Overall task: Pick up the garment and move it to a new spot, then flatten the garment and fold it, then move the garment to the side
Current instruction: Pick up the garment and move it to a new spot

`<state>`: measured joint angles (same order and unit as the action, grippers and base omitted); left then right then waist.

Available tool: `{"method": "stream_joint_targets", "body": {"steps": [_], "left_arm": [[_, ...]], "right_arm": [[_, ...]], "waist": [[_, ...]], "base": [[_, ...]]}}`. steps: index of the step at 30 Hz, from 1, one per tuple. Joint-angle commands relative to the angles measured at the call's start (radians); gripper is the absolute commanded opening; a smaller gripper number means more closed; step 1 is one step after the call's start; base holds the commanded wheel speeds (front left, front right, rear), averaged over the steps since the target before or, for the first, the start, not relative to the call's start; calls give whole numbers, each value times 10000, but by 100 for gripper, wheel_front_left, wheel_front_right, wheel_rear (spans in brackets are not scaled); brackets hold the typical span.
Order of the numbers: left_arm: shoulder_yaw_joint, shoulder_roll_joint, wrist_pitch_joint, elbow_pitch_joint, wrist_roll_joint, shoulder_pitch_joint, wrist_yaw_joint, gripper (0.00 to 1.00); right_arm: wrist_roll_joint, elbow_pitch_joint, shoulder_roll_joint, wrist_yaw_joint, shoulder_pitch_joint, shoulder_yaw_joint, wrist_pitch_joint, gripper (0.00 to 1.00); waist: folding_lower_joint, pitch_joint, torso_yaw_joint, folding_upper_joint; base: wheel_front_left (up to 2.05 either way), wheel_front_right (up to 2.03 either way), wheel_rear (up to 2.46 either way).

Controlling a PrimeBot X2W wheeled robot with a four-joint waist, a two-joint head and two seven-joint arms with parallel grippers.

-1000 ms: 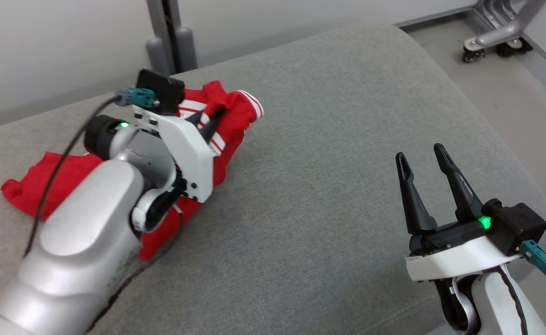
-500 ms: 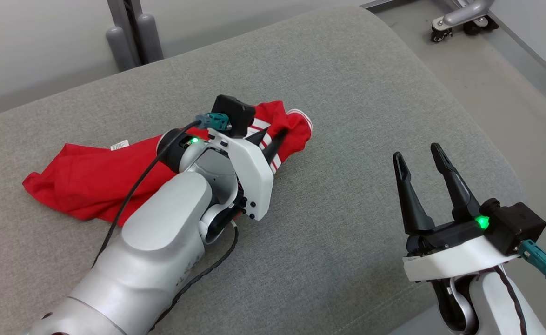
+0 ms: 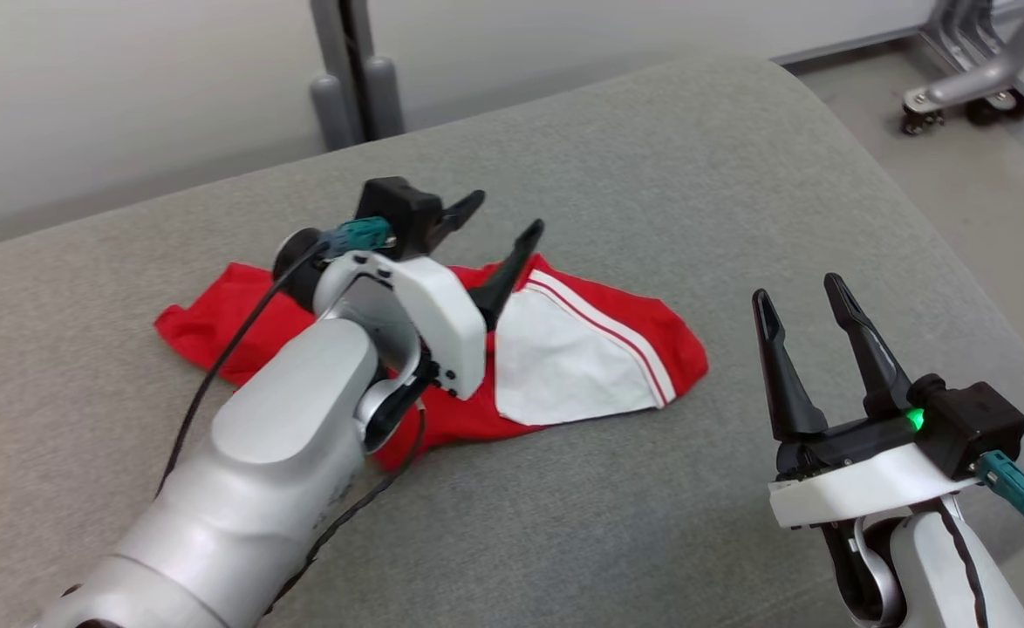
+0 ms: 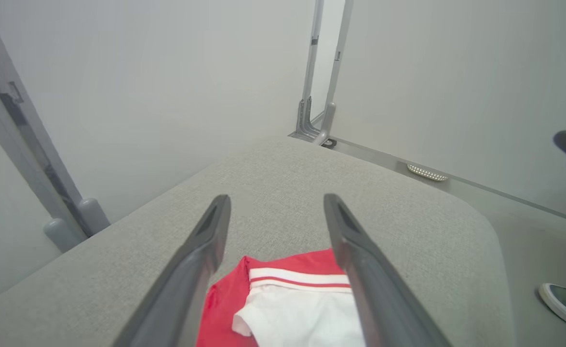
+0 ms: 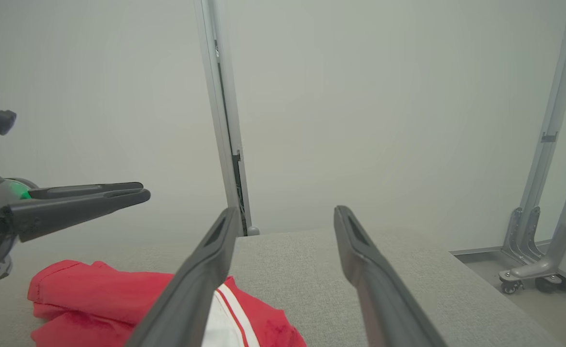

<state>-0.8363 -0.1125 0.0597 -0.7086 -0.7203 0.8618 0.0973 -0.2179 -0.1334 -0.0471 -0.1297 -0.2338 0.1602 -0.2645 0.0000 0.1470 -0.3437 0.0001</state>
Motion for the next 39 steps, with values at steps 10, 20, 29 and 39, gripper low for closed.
{"method": "stream_joint_targets", "body": {"steps": [10,20,29,39], "left_arm": [[681,-1285,1120,1013,-201,-1336,-732,100],[1575,-2686,1645,2946,-522,-2995,-1821,100],[2630,-3462,1988,4858,-670,-4913,-2901,100],[4816,-2890,2048,6852,575,-7567,-3298,100]], "right_arm": [[321,-57,-71,-20,434,-319,-15,100],[511,165,-70,-20,818,-646,-15,100],[288,463,-67,-20,1118,-814,-15,100],[275,878,-65,-20,1800,-1296,-15,100]], "waist": [[0,-772,1399,-1],[0,-812,2060,-1],[0,-903,2125,-1],[0,-1206,2283,-1]], "base": [[0,0,0],[0,0,0],[0,0,0],[0,0,0]]}}
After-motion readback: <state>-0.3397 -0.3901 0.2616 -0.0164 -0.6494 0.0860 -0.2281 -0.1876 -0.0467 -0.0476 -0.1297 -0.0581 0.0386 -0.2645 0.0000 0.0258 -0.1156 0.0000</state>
